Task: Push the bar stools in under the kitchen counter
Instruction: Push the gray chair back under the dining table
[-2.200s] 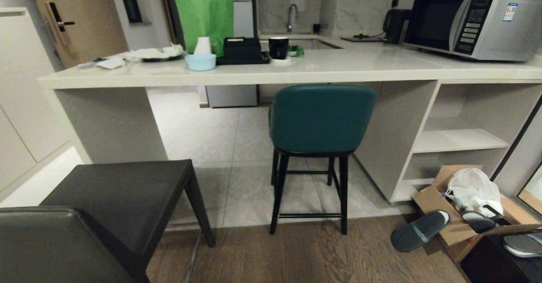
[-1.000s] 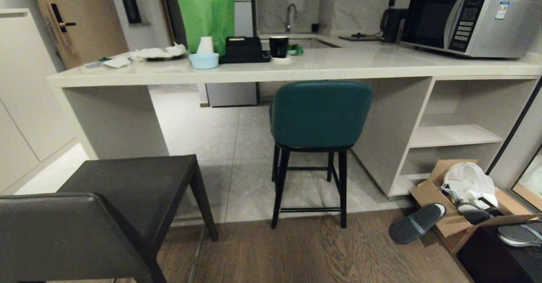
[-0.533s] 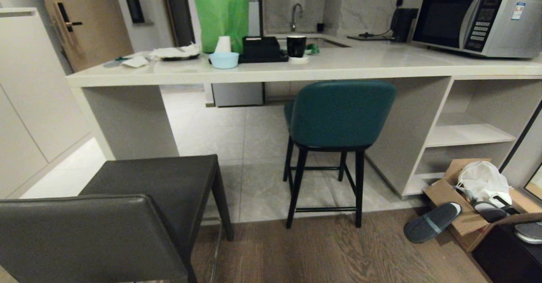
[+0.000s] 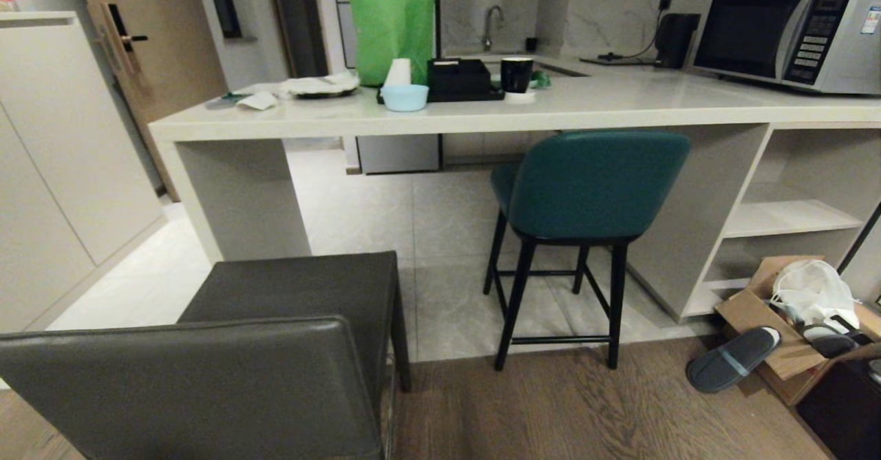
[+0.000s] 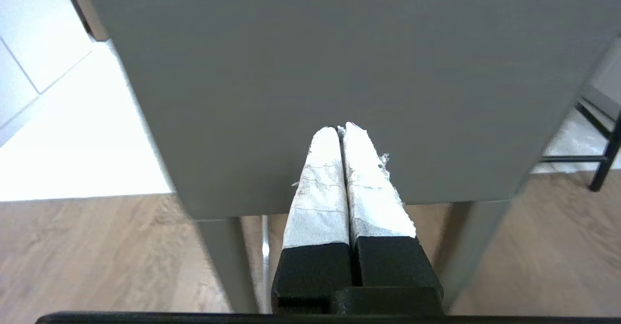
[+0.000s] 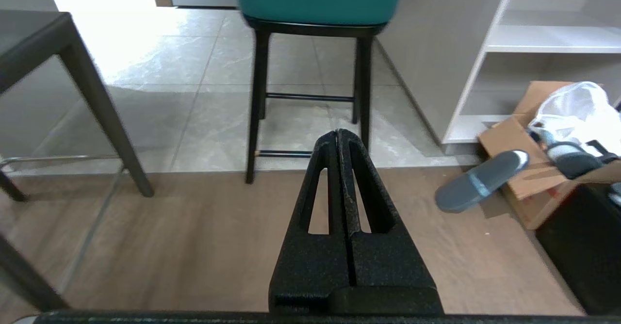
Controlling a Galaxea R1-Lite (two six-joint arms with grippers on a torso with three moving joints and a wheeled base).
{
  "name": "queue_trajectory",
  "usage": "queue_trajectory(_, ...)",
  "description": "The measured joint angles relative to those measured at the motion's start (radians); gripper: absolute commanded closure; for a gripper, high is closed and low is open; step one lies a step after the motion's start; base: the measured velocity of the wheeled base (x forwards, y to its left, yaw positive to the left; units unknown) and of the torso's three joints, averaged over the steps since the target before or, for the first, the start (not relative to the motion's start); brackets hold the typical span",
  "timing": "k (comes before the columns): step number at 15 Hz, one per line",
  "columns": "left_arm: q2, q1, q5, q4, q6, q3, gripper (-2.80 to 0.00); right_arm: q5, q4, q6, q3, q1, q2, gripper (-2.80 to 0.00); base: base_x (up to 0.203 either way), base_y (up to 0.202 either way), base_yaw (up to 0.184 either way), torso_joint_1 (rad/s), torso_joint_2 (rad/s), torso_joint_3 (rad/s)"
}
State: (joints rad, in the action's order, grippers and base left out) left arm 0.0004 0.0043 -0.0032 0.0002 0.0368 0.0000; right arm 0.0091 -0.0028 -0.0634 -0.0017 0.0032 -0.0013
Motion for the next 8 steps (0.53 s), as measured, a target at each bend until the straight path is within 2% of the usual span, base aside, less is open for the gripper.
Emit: queue_trajectory(8, 0.0, 0.0, 0.0, 0.0, 0.0, 0.0, 0.0, 0.0, 0.0, 0.0, 0.0, 0.0, 0.0, 0.0, 0.0, 0.196, -0.002, 0.004, 0.0, 0.002)
